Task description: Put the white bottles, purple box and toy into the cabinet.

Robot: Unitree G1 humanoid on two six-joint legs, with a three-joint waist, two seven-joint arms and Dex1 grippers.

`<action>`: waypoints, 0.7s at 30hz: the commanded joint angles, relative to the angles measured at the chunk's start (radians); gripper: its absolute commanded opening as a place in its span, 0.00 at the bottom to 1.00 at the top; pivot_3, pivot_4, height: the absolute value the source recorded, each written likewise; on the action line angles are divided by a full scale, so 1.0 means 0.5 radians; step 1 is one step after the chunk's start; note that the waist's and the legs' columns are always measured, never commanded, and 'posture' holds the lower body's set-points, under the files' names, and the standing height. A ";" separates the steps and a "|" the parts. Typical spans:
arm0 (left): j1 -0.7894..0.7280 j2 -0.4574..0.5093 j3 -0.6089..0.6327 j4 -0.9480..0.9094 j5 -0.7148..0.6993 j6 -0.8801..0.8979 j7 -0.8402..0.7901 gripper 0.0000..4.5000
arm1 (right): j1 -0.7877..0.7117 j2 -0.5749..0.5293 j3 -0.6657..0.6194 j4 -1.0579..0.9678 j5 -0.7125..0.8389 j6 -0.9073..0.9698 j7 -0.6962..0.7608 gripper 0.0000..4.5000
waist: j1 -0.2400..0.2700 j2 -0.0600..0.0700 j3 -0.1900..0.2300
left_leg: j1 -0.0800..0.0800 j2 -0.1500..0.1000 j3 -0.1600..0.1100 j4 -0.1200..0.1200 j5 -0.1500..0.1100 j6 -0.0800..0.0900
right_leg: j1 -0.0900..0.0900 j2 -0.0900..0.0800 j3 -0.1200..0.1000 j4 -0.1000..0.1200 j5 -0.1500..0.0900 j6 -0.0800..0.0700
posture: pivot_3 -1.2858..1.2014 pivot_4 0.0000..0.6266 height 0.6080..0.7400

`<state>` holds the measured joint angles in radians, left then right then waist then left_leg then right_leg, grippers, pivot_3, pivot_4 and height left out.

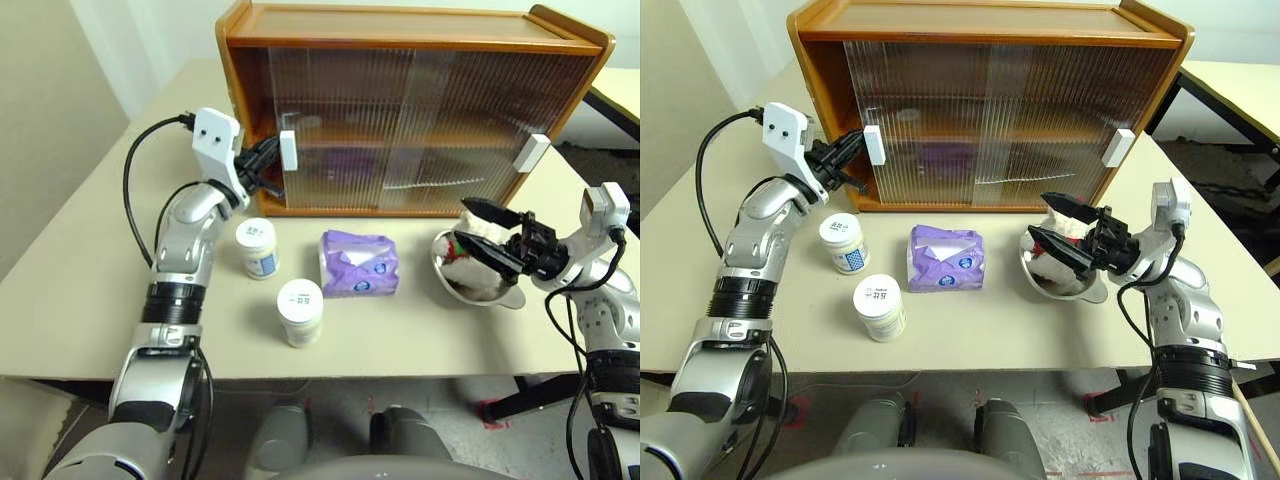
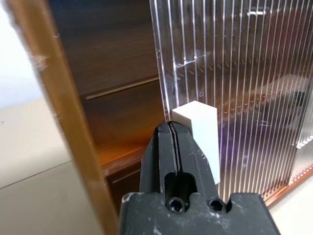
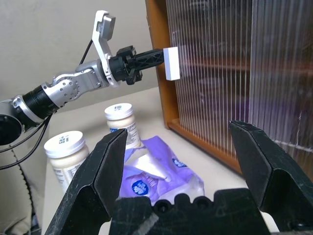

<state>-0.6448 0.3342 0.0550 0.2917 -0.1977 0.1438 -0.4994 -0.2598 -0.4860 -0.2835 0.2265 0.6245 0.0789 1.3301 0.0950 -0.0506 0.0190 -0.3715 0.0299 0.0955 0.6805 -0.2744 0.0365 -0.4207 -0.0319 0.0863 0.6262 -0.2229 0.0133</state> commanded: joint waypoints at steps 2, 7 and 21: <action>-0.081 -0.025 -0.062 0.014 0.012 0.039 -0.061 0.01 | -0.008 0.030 0.024 -0.027 -0.004 -0.062 -0.026 1.00 | -0.008 0.000 0.000 | 0.000 0.000 0.000 0.000 0.001 0.002 | 0.000 0.001 0.000 0.000 0.000 0.000 | 0.55 0.00 1.00; -0.122 -0.057 -0.082 -0.042 -0.019 0.191 -0.071 0.01 | 0.000 0.043 0.023 -0.032 -0.007 -0.089 -0.044 1.00 | -0.027 0.000 0.000 | -0.001 0.000 -0.001 0.000 0.004 0.006 | 0.000 0.000 0.000 0.000 0.000 0.000 | 0.55 0.00 1.00; -0.264 -0.248 -0.201 0.109 0.031 0.283 -0.096 0.01 | 0.085 0.085 0.029 -0.189 0.025 -0.076 -0.136 1.00 | -0.101 0.000 0.000 | -0.001 -0.001 -0.001 0.000 0.004 0.007 | 0.000 0.001 0.002 0.001 0.000 0.001 | 0.52 0.00 1.00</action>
<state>-0.7555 0.2221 -0.0208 0.3238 -0.1945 0.2946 -0.5363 -0.2287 -0.4501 -0.2764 0.1558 0.6267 0.0451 1.2711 0.0447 -0.0506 0.0189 -0.3721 0.0296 0.0946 0.6805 -0.2725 0.0398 -0.4207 -0.0316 0.0873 0.6266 -0.2229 0.0141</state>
